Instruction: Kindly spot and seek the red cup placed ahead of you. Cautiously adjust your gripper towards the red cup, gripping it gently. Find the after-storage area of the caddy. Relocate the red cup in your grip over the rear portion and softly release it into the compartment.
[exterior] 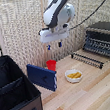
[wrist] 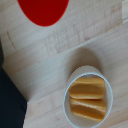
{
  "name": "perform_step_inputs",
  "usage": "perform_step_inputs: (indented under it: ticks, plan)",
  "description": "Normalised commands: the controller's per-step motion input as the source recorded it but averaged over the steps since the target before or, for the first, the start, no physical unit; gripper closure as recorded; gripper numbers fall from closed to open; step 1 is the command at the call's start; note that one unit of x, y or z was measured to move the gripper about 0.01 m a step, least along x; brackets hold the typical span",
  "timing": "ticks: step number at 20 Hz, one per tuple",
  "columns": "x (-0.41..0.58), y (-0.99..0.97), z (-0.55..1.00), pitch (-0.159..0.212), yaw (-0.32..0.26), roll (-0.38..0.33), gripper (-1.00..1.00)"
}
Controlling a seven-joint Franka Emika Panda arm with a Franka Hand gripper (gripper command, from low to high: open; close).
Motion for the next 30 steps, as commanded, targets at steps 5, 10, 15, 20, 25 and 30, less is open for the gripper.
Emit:
perform_step_inputs:
  ticks: [5,10,15,20,25,30]
  plan:
    - [0.35,-0.27,-0.31,0.159,0.033,0.0,-1.0]
    - [0.415,-0.27,-0.27,0.034,0.049,0.009,-1.0]
    - [0.307,-0.13,-0.24,0.029,0.025,0.001,-1.0]
    - [0.052,0.0,-0.22,0.159,0.0,-0.019,-1.0]
    - [0.0,0.04,-0.15,0.104,-0.012,-0.041,1.0]
    - [0.03,0.07,-0.09,0.02,0.0,-0.019,1.0]
